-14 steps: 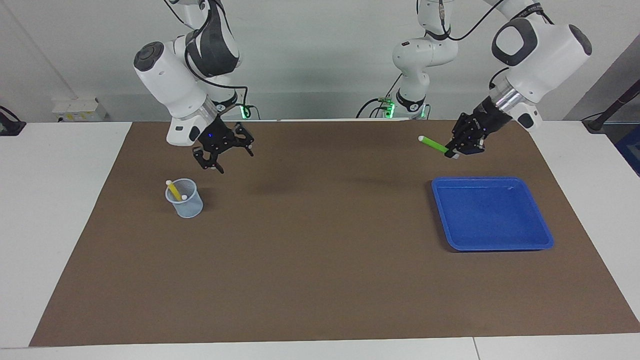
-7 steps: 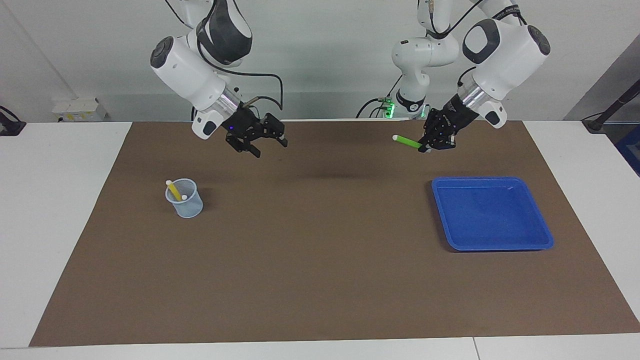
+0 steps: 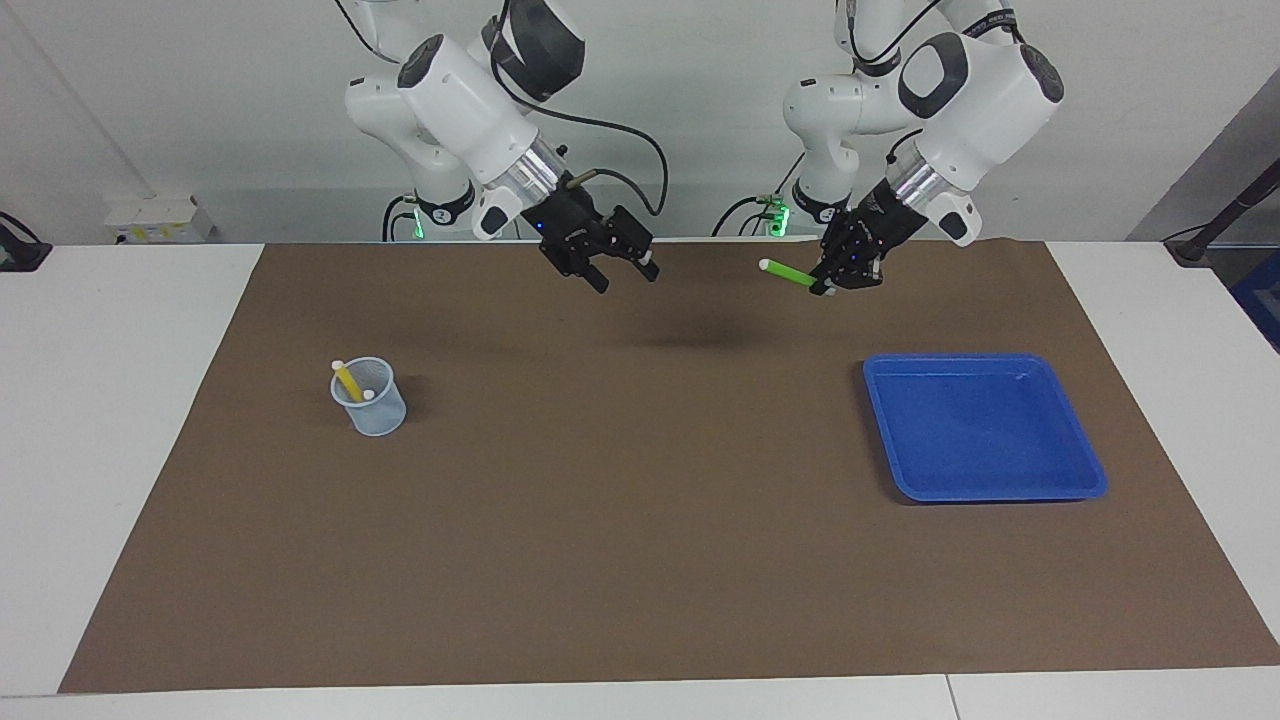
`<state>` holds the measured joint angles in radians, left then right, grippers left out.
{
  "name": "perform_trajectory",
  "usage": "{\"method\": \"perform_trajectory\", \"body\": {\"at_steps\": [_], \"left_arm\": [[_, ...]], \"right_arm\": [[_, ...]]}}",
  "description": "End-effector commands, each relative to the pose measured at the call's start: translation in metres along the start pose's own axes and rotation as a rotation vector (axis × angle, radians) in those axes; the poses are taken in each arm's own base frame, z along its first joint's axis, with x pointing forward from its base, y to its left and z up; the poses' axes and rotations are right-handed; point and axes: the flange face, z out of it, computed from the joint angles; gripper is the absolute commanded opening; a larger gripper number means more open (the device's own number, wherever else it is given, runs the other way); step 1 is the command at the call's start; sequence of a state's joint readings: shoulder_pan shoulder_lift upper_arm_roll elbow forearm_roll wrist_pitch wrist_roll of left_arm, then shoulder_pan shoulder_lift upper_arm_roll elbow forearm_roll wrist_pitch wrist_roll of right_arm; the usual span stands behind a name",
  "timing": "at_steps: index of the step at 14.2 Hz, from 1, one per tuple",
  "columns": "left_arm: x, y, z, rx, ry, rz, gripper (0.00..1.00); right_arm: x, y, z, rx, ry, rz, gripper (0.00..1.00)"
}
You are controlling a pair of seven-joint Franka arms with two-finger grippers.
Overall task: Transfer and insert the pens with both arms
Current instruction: 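Carry the green pen forward while the right gripper reaches toward it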
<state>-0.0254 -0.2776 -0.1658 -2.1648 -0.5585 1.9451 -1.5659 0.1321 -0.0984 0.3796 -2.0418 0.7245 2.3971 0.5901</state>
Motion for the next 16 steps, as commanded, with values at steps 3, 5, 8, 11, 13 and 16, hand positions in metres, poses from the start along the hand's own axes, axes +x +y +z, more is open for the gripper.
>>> {"method": "perform_trajectory", "body": {"at_steps": [3,5,8,11,13,16], "left_arm": [[-0.007,-0.012,-0.004,-0.019,-0.046,-0.047,0.00],[-0.008,-0.012,-0.004,-0.020,-0.052,-0.062,0.00],[-0.008,-0.013,-0.005,-0.023,-0.057,-0.071,0.00],[-0.008,-0.013,-0.005,-0.023,-0.058,-0.073,0.00],[-0.008,-0.013,-0.005,-0.023,-0.058,-0.073,0.00],[-0.008,-0.013,-0.005,-0.021,-0.058,-0.073,0.00]], "right_arm": [[-0.017,-0.024,0.025,0.101,0.054,0.141,1.00],[-0.028,-0.031,0.034,0.109,0.044,0.141,1.00],[-0.063,-0.046,0.045,0.134,0.027,0.137,1.00],[-0.090,-0.061,0.061,0.144,-0.006,0.127,1.00],[-0.106,-0.067,0.066,0.177,0.005,0.117,1.00],[-0.107,-0.071,0.069,0.182,0.003,0.128,0.91]]}}
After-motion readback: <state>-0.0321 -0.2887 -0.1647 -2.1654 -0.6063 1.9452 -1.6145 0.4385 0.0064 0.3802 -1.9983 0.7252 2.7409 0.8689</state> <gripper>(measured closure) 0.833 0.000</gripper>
